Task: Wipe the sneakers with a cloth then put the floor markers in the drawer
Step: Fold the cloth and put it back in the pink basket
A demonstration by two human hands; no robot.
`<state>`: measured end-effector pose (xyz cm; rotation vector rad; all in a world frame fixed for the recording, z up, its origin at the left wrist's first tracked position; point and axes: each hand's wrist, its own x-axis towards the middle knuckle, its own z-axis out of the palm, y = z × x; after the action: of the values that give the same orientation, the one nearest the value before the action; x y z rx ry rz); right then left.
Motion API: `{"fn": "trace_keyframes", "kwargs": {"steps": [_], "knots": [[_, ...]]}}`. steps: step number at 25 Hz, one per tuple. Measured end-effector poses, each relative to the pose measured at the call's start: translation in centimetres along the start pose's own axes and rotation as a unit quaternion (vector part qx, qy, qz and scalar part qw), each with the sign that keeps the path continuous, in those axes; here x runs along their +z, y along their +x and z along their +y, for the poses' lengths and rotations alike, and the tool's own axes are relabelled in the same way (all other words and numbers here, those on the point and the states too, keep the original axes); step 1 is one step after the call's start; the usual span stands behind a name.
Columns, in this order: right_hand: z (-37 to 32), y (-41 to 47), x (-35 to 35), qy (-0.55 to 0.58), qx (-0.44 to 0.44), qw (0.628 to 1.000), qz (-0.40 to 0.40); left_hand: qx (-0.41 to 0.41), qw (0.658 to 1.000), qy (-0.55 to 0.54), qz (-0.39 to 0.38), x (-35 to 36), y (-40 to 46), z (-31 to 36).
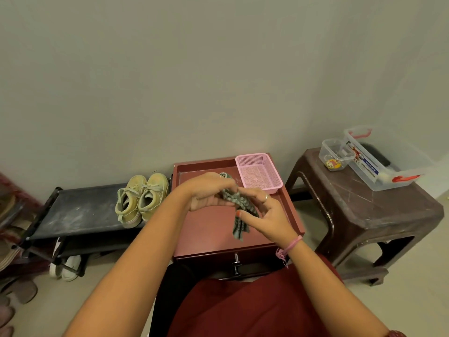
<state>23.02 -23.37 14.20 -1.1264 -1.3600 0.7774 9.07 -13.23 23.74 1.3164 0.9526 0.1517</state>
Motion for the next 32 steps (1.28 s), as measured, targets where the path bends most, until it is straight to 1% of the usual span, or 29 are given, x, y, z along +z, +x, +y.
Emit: {"fn": "trace_keyframes", "kwargs": {"steps": [2, 4, 6, 7, 9, 11, 12, 13, 14, 15, 16, 17, 18, 19, 20, 21, 22, 23, 24, 25, 29, 32], "knots": [[0.8, -0.2, 0.0, 0.047, 0.036, 0.998, 0.013, 0.006, 0.999, -0.012, 0.032, 0.6, 0.4, 0.2], [1.3, -0.3, 0.5, 0.041, 0.093, 0.994, 0.040, 0.008, 0.998, -0.027, 0.050, 1.1, 0.9, 0.6], [1.7, -0.2, 1.0, 0.043, 0.111, 0.990, 0.072, 0.003, 0.996, -0.070, 0.048, 1.5, 1.1, 1.6], [1.9, -0.1, 1.2, 0.049, 0.109, 0.989, 0.093, 0.001, 0.996, -0.089, 0.030, 1.8, 1.1, 2.1], [2.0, 0.4, 1.3, 0.086, 0.120, 0.981, 0.129, -0.010, 0.994, -0.106, -0.039, 2.2, 1.0, 3.2], [2.1, 0.7, 1.1, 0.168, 0.161, 0.961, 0.152, -0.012, 0.986, -0.113, -0.119, 2.3, 0.2, 4.3], [2.2, 0.7, 0.8, 0.216, 0.181, 0.947, 0.157, 0.004, 0.982, -0.124, -0.140, 2.0, 0.0, 4.8], [2.2, 0.8, 0.4, 0.258, 0.201, 0.931, 0.161, 0.029, 0.978, -0.150, -0.142, 1.3, 0.0, 4.9], [2.2, 0.8, -0.1, 0.295, 0.215, 0.916, 0.165, 0.059, 0.974, -0.187, -0.118, 0.6, 0.1, 4.6], [2.2, 0.8, -0.6, 0.326, 0.222, 0.903, 0.171, 0.091, 0.970, -0.216, -0.067, -0.2, 0.5, 3.7], [2.1, 0.9, -1.0, 0.353, 0.222, 0.891, 0.178, 0.113, 0.971, -0.212, -0.004, -0.7, 1.0, 2.4], [2.2, 1.0, -1.5, 0.371, 0.222, 0.883, 0.184, 0.116, 0.979, -0.161, 0.054, -0.9, 1.7, 0.5], [2.1, 1.0, -1.8, 0.387, 0.219, 0.877, 0.181, 0.096, 0.989, -0.088, 0.076, -0.6, 2.3, -1.7], [2.0, 1.1, -1.9, 0.397, 0.219, 0.874, 0.174, 0.063, 0.996, -0.045, 0.051, 0.0, 2.8, -4.1], [1.9, 1.1, -2.0, 0.407, 0.219, 0.871, 0.165, 0.026, 0.998, -0.050, 0.010, 1.0, 3.0, -6.2], [1.8, 1.2, -2.0, 0.415, 0.224, 0.868, 0.159, 0.002, 0.995, -0.093, -0.020, 2.0, 3.2, -7.7], [1.8, 1.3, -2.0, 0.421, 0.225, 0.865, 0.153, 0.001, 0.987, -0.158, -0.038, 3.0, 3.1, -8.7], [1.9, 1.5, -1.9, 0.424, 0.222, 0.864, 0.154, 0.009, 0.974, -0.225, -0.039, 4.0, 3.0, -9.2], [2.0, 1.6, -1.8, 0.425, 0.220, 0.864, 0.159, 0.007, 0.958, -0.286, -0.026, 4.8, 2.7, -9.2], [2.1, 1.7, -1.7, 0.420, 0.221, 0.864, 0.168, 0.001, 0.947, -0.320, -0.002, 5.6, 2.7, -9.3], [2.9, 2.5, -2.1, 0.349, 0.264, 0.874, 0.210, 0.002, 0.950, -0.286, 0.122, 8.9, 3.3, -10.0], [3.6, 3.8, -2.7, 0.295, 0.292, 0.883, 0.217, 0.011, 0.925, -0.320, 0.204, 11.1, 3.7, -10.1]]}}
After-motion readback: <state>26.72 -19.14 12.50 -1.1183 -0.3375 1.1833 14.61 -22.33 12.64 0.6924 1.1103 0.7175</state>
